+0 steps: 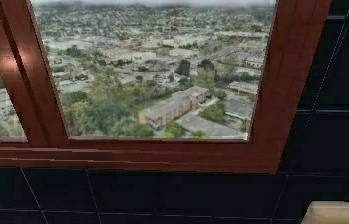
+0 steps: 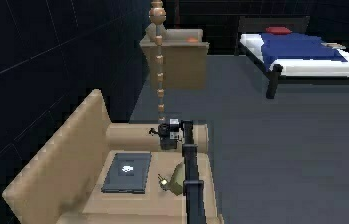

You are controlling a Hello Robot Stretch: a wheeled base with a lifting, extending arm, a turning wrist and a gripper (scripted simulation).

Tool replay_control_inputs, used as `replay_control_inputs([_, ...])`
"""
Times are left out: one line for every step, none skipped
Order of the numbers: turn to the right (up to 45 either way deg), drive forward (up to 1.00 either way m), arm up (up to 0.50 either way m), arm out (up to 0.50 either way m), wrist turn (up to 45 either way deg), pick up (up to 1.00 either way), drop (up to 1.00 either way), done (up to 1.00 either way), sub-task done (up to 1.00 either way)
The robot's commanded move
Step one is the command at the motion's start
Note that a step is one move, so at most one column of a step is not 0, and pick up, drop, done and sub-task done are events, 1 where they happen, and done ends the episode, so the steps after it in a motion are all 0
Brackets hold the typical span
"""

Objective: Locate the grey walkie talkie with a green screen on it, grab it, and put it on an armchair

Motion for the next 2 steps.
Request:
replay_control_inputs([0.0,0.00,0.00,-0.08,0.0,0.00,0.00,0.00,0.00])
replay_control_inputs([0.0,0.00,0.00,0.00,0.0,0.00,0.00,1.00,0.00])
